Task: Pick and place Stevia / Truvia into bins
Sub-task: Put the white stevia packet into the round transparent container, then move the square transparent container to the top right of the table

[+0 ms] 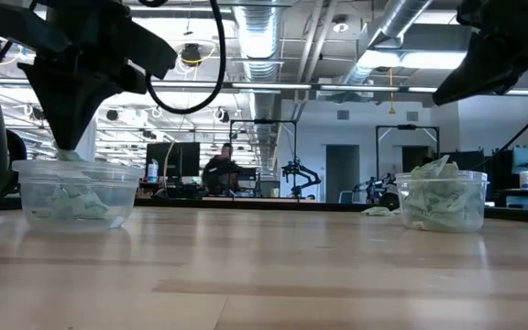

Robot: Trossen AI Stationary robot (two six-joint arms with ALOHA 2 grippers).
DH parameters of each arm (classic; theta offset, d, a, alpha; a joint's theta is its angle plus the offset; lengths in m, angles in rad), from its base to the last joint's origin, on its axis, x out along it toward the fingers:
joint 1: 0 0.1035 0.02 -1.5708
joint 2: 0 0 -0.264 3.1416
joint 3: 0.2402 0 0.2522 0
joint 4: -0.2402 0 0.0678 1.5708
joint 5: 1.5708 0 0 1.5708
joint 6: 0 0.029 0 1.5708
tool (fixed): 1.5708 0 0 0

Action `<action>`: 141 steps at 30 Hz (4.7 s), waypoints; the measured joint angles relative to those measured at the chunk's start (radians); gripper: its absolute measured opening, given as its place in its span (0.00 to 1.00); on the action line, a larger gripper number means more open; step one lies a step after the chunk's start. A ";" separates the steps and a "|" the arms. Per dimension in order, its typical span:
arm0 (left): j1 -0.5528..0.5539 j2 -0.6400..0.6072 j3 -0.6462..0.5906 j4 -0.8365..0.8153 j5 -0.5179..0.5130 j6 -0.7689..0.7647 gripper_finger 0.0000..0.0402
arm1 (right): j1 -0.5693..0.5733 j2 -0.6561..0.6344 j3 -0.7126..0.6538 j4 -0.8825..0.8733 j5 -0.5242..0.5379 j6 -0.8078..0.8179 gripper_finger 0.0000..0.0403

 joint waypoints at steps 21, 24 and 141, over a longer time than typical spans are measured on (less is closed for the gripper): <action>0.001 -0.005 0.024 0.032 -0.004 -0.001 0.23 | 0.000 0.000 0.000 0.012 0.000 0.000 0.23; 0.001 -0.042 0.040 0.079 -0.068 0.033 0.24 | 0.000 0.000 0.000 0.012 0.000 0.000 0.23; 0.581 -0.303 -0.229 0.737 0.341 0.638 0.24 | -0.831 0.441 0.026 0.343 -0.767 -0.263 0.12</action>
